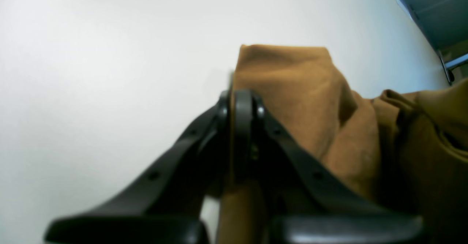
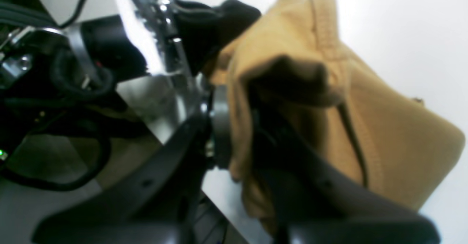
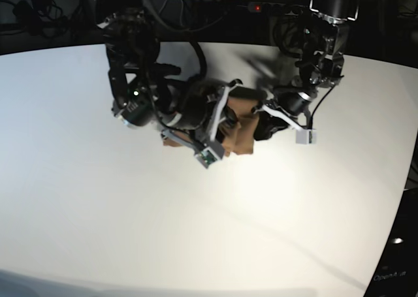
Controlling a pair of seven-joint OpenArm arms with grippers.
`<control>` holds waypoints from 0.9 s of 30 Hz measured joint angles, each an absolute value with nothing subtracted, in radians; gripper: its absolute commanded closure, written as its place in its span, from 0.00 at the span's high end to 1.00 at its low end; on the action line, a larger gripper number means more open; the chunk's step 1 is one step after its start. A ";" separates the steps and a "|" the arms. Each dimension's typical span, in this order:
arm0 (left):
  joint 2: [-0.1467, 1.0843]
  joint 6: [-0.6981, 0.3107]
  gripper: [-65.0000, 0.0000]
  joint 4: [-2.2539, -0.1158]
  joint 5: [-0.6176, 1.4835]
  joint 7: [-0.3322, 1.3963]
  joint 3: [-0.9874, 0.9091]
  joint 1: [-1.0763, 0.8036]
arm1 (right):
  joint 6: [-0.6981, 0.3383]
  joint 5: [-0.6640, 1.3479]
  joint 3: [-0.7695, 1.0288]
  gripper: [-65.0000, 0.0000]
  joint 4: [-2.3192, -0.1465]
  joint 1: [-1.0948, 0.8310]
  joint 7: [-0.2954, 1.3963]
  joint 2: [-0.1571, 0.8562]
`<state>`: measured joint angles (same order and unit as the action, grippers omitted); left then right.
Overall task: Fold the T-shirt properly
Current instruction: 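Lift the bundled shirt with both grippers and turn it over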
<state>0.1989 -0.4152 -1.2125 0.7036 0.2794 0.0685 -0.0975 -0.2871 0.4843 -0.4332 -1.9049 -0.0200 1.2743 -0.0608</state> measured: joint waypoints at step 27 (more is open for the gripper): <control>0.208 -0.441 0.03 -1.224 0.707 0.253 0.067 -0.146 | -0.295 0.489 -0.559 0.09 -1.780 0.052 1.198 -0.088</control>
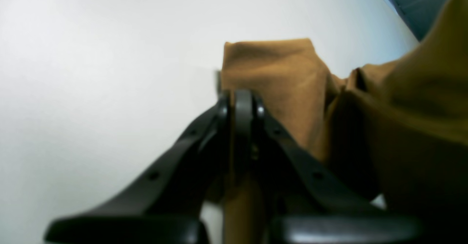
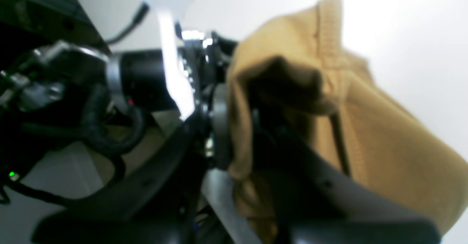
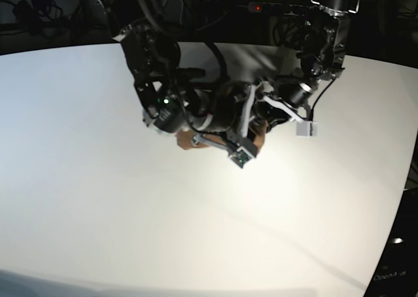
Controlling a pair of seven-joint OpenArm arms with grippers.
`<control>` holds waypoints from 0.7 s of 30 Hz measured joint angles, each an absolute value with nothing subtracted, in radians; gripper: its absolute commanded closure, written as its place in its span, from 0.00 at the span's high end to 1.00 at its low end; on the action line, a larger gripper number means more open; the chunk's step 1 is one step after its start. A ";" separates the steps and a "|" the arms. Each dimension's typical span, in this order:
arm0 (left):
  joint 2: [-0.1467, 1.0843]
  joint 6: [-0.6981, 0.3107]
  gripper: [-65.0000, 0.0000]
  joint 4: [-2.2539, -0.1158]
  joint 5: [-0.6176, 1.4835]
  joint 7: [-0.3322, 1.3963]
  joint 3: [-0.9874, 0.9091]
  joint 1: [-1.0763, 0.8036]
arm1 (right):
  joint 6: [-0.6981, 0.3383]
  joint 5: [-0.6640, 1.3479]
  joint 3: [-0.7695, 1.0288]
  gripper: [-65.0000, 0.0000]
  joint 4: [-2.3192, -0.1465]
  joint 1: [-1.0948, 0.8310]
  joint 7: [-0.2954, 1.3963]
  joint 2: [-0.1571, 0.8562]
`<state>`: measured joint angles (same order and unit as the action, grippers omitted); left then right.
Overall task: Fold the T-shirt properly
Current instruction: 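Lift the bundled shirt with both grippers and turn it over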
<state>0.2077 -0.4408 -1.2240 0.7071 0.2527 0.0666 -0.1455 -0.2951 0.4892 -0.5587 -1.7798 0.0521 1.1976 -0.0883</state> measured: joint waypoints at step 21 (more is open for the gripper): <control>0.274 -0.431 0.03 -1.372 0.723 0.330 0.047 -0.281 | -0.385 0.493 -0.559 0.43 -1.801 0.094 1.207 -0.038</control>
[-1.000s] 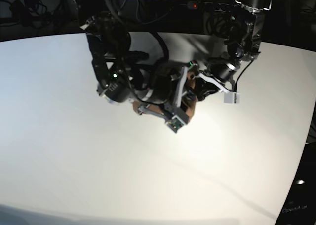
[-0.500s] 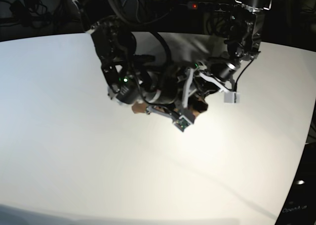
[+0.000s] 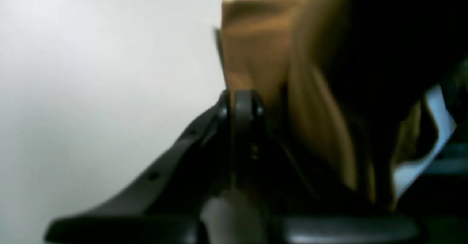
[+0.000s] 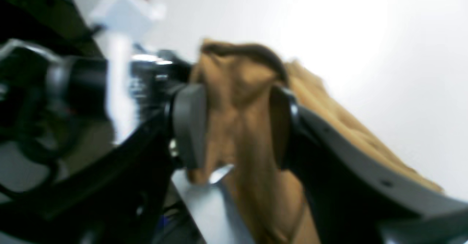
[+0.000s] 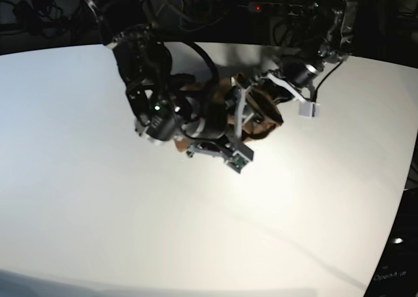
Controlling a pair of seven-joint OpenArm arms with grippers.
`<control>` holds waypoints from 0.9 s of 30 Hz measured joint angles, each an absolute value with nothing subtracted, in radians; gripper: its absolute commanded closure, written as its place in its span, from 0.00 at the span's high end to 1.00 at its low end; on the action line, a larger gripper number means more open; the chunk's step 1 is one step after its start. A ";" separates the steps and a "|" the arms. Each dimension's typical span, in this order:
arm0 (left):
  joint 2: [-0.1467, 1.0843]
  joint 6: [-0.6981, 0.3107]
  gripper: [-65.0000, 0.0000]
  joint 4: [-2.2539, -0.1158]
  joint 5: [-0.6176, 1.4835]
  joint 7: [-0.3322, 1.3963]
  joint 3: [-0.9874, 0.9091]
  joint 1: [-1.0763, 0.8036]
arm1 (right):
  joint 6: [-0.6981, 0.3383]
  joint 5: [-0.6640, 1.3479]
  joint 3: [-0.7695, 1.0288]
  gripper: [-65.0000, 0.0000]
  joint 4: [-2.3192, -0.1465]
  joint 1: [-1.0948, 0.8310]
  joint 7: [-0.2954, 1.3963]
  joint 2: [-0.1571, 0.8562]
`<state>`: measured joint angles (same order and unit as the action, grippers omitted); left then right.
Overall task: Fold the T-shirt properly
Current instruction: 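Lift the bundled shirt with both grippers and turn it over, then lower the bundle onto the table and open the right gripper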
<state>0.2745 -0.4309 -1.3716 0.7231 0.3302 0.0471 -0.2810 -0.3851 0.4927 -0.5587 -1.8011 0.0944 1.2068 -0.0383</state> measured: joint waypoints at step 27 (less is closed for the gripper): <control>0.373 -0.414 0.03 -1.760 0.710 0.656 -0.035 -0.459 | -0.388 0.497 -0.484 0.03 -1.835 0.063 1.190 0.154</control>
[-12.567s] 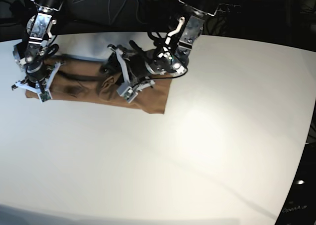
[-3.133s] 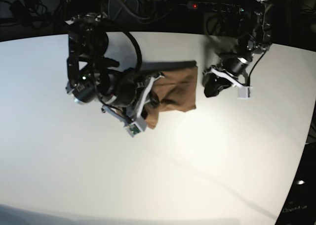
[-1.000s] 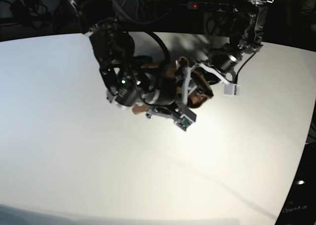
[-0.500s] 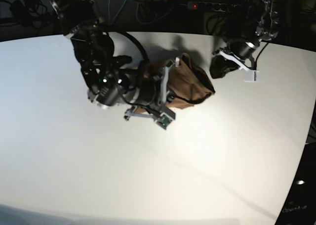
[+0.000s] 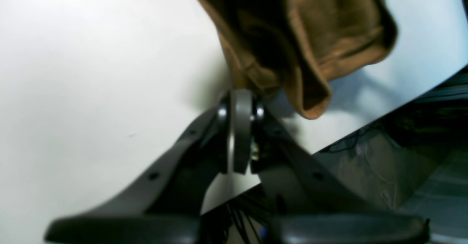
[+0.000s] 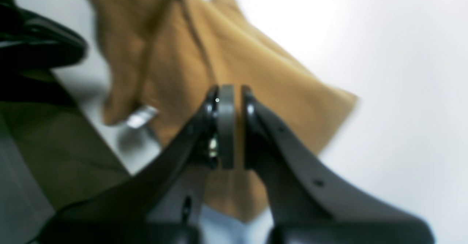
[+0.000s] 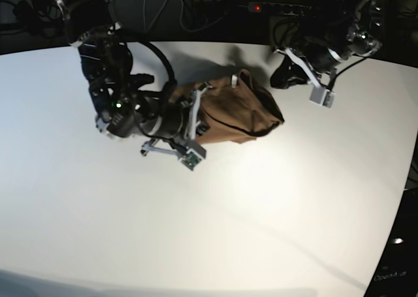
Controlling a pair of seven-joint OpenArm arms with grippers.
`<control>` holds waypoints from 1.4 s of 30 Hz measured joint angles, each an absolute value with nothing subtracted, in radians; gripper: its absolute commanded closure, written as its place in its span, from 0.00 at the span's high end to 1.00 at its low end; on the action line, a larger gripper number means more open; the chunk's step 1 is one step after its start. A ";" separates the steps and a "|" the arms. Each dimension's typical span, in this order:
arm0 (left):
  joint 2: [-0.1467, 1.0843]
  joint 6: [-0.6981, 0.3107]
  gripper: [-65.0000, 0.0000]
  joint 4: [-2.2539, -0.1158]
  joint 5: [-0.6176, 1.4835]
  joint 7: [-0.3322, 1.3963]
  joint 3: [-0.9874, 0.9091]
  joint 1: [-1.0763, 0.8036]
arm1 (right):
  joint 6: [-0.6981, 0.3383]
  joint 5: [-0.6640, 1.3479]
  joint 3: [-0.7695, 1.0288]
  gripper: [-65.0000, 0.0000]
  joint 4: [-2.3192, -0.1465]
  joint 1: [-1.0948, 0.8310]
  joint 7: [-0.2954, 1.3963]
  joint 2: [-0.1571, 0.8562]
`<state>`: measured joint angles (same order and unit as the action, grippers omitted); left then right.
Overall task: Fold the T-shirt properly
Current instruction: 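Lower the bundle onto the table and open the right gripper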
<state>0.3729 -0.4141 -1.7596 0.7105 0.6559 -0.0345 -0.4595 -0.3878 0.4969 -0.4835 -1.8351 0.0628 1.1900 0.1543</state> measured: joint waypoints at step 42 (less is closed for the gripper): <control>0.218 -0.422 0.03 -1.349 0.568 0.644 0.149 -0.042 | -0.537 0.505 -0.226 0.03 -1.893 0.016 1.011 0.423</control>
